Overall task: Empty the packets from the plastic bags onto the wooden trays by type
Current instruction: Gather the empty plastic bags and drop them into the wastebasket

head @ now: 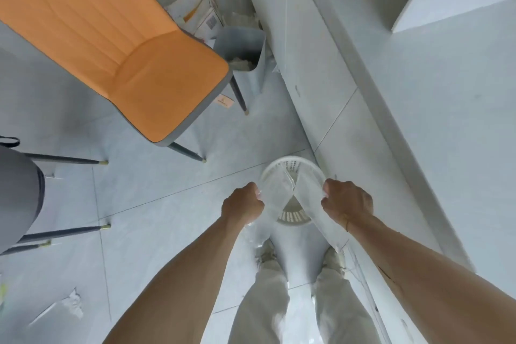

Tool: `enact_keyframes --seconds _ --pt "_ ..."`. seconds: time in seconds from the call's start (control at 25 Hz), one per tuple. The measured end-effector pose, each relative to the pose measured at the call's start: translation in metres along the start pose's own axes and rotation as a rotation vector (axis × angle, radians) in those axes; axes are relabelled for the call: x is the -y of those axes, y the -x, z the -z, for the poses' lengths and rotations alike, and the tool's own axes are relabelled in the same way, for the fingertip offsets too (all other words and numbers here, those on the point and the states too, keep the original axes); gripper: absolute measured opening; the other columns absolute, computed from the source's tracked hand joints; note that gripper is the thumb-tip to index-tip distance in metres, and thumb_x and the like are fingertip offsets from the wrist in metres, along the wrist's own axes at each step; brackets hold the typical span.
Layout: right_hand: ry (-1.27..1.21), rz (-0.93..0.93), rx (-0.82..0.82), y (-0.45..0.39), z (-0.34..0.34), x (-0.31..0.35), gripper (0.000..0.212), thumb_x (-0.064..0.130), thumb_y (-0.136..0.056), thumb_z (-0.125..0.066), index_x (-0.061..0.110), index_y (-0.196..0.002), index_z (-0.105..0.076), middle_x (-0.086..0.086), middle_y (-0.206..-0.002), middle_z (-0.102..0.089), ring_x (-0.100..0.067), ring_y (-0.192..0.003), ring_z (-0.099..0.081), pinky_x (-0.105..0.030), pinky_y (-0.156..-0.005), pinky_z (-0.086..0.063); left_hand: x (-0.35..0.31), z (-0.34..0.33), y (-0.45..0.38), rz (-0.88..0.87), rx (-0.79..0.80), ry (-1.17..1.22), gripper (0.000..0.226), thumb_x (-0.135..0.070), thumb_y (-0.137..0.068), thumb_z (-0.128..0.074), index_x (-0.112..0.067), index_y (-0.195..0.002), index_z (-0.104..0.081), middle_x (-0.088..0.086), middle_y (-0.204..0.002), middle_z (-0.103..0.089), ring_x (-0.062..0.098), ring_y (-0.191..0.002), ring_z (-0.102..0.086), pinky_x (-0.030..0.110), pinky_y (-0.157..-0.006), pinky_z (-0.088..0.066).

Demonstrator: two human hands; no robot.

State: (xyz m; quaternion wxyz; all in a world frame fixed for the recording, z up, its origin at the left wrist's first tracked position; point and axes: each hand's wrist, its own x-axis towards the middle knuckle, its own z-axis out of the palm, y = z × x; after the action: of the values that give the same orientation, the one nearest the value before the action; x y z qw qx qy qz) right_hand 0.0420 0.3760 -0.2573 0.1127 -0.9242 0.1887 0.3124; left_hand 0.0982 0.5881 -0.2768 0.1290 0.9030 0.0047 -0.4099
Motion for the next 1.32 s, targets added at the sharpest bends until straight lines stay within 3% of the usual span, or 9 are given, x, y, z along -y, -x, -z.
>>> enact_keyframes --seconds 0.2,0.28,0.4,0.52,0.68,0.84,0.96,1.12,1.32 --pt "0.014 -0.008 0.069 -0.072 -0.066 0.006 0.010 0.005 -0.081 -0.052 0.015 -0.079 -0.053 -0.001 -0.065 -0.052 -0.029 -0.073 -0.061 -0.030 -0.067 -0.049 0.016 -0.063 -0.093 0.085 0.051 0.078 0.029 -0.021 -0.080 -0.058 -0.020 -0.109 -0.058 0.003 -0.112 -0.065 0.028 -0.104 -0.061 0.029 -0.079 -0.048" --pt "0.008 -0.010 0.067 -0.108 -0.094 0.005 0.010 0.006 -0.081 -0.053 0.014 -0.083 -0.057 -0.002 -0.069 -0.056 -0.030 -0.079 -0.064 -0.030 -0.067 -0.048 0.019 -0.090 -0.137 0.082 0.057 0.096 0.023 -0.020 -0.079 -0.062 -0.017 -0.103 -0.060 0.005 -0.106 -0.067 0.029 -0.103 -0.062 0.028 -0.076 -0.046" --pt "-0.005 -0.027 0.074 -0.154 -0.133 0.003 0.022 0.009 -0.083 -0.052 0.015 -0.100 -0.064 -0.005 -0.083 -0.064 -0.030 -0.089 -0.067 -0.030 -0.067 -0.044 0.022 -0.124 -0.190 0.115 0.062 0.170 0.021 -0.014 -0.079 -0.060 -0.010 -0.099 -0.062 0.010 -0.096 -0.070 0.031 -0.094 -0.067 0.033 -0.076 -0.056" --pt "-0.058 -0.075 0.093 -0.202 -0.178 0.004 0.028 0.011 -0.085 -0.051 0.016 -0.107 -0.067 -0.006 -0.089 -0.068 -0.028 -0.083 -0.064 -0.030 -0.065 -0.043 0.027 -0.162 -0.238 0.131 0.082 0.185 0.015 -0.011 -0.079 -0.058 -0.007 -0.093 -0.060 0.009 -0.090 -0.069 0.031 -0.091 -0.069 0.032 -0.070 -0.055" --pt "-0.131 -0.125 0.189 -0.258 -0.230 0.001 0.032 0.008 -0.084 -0.050 0.016 -0.109 -0.069 -0.006 -0.098 -0.070 -0.024 -0.078 -0.056 -0.029 -0.069 -0.044 0.032 -0.208 -0.289 0.176 0.109 0.305 0.018 -0.009 -0.082 -0.058 -0.008 -0.100 -0.059 0.010 -0.094 -0.073 0.029 -0.083 -0.073 0.036 -0.074 -0.061" --pt "-0.207 -0.177 0.332 -0.299 -0.272 -0.006 0.022 0.004 -0.080 -0.051 0.006 -0.096 -0.067 -0.009 -0.072 -0.066 -0.025 -0.066 -0.062 -0.032 -0.067 -0.051 0.032 -0.247 -0.326 0.211 0.110 0.398 0.020 -0.006 -0.084 -0.058 -0.008 -0.104 -0.058 0.012 -0.087 -0.069 0.032 -0.078 -0.074 0.043 -0.069 -0.063" --pt "-0.257 -0.205 0.389 -0.319 -0.297 -0.008 0.022 0.000 -0.077 -0.056 0.001 -0.092 -0.072 -0.016 -0.083 -0.074 -0.031 -0.078 -0.073 -0.040 -0.079 -0.060 0.034 -0.264 -0.347 0.243 0.102 0.414 0.026 -0.009 -0.084 -0.057 -0.012 -0.109 -0.055 0.005 -0.087 -0.063 0.028 -0.073 -0.073 0.044 -0.069 -0.063" --pt "-0.240 -0.215 0.390 -0.329 -0.318 -0.012 0.019 0.004 -0.079 -0.055 0.000 -0.086 -0.072 -0.017 -0.082 -0.074 -0.032 -0.077 -0.072 -0.042 -0.079 -0.061 0.038 -0.280 -0.359 0.253 0.112 0.384 0.037 -0.013 -0.084 -0.054 -0.015 -0.120 -0.050 0.006 -0.105 -0.062 0.028 -0.080 -0.072 0.043 -0.071 -0.063" --pt "-0.236 -0.221 0.368 -0.316 -0.319 -0.008 0.022 0.009 -0.081 -0.055 0.005 -0.100 -0.066 -0.014 -0.090 -0.071 -0.031 -0.085 -0.070 -0.034 -0.080 -0.056 0.035 -0.271 -0.349 0.266 0.121 0.285 0.060 -0.021 -0.085 -0.056 -0.017 -0.140 -0.033 0.007 -0.120 -0.059 0.031 -0.104 -0.064 0.045 -0.087 -0.057"
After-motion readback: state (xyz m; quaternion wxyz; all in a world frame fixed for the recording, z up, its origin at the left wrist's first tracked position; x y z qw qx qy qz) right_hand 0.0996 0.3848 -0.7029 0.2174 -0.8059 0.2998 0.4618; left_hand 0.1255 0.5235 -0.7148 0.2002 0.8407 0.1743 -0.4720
